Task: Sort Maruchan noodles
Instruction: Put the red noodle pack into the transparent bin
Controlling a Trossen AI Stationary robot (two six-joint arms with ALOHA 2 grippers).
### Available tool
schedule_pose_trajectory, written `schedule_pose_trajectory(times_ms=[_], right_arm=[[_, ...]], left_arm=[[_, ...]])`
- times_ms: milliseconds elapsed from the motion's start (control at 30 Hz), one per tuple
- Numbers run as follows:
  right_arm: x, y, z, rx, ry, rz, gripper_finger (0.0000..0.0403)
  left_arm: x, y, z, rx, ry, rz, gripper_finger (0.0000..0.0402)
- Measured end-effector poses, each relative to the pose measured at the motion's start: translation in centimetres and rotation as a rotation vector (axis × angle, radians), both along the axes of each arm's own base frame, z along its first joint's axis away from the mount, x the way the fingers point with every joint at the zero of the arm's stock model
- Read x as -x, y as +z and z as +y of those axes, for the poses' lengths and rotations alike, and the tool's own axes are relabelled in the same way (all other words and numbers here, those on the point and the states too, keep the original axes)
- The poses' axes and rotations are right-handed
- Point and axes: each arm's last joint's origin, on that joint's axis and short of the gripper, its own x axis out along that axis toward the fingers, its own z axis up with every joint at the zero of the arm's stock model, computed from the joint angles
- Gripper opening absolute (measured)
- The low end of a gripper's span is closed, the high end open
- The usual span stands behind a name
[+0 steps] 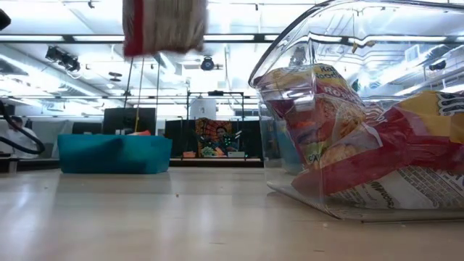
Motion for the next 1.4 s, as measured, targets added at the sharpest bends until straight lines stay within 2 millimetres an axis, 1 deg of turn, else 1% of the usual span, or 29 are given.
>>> schedule_pose_trajectory(times_ms=[67,167,267,433,567,633,700,867,933,1133,1200,1300,1333,1400], right_arm=[[1.7,1.5,-0.4,-0.052,-0.030,0.006,0.0006],[4.5,2.7,-0.8,-0.111,-0.078,0.053,0.0006],[7.4,3.8,-0.7,-0.184,-0.112,0.098,0.0006],[11.8,4.1,-0.6,-0.247,-0.227,0.186,0.0006],[14.6,3.9,-0.6,-0.241,-0.333,0.237,0.0006],[15.2,3.3,-0.4,-0.248,-0.375,0.225,0.0006],[15.5,2.5,-0.4,-0.248,-0.378,0.233,0.0006],[15.5,0.4,-1.0,-0.263,-0.472,0.262,0.0006],[15.7,-0.2,-1.6,-0.276,-0.512,0.272,0.0006],[17.1,-1.7,-3.5,-0.311,-0.605,0.278,0.0007],[17.3,-2.0,-3.7,-0.355,-0.607,0.273,0.0009],[17.7,-1.8,-3.4,-0.430,-0.587,0.295,0.0009],[17.8,-1.6,-3.2,-0.446,-0.575,0.285,0.0009],[17.9,-1.1,-2.8,-0.438,-0.547,0.210,0.0009]], left_arm=[[0.0,0.0,0.1,0.015,0.021,0.005,0.0141],[0.1,-0.1,0.1,0.039,0.030,0.019,0.0141],[0.1,-0.1,0.0,0.048,0.022,0.036,0.0141],[0.1,-0.2,0.0,0.054,0.012,0.052,0.0141],[0.1,-0.2,0.0,0.055,0.012,0.052,0.0141],[0.1,-0.2,0.0,0.054,0.012,0.052,0.0141],[0.1,-0.2,0.0,0.054,0.012,0.052,0.0141],[0.1,-0.2,0.0,0.058,0.008,0.058,0.0141],[0.1,-0.2,0.0,0.063,0.001,0.072,0.0141],[0.2,-0.3,0.0,0.065,-0.010,0.096,0.0141],[0.2,-0.3,0.0,0.067,-0.011,0.099,0.0141],[0.2,-0.3,0.0,0.071,-0.015,0.106,0.0141],[0.2,-0.3,0.0,0.072,-0.016,0.108,0.0141],[0.2,-0.3,0.0,0.074,-0.018,0.111,0.0141]])
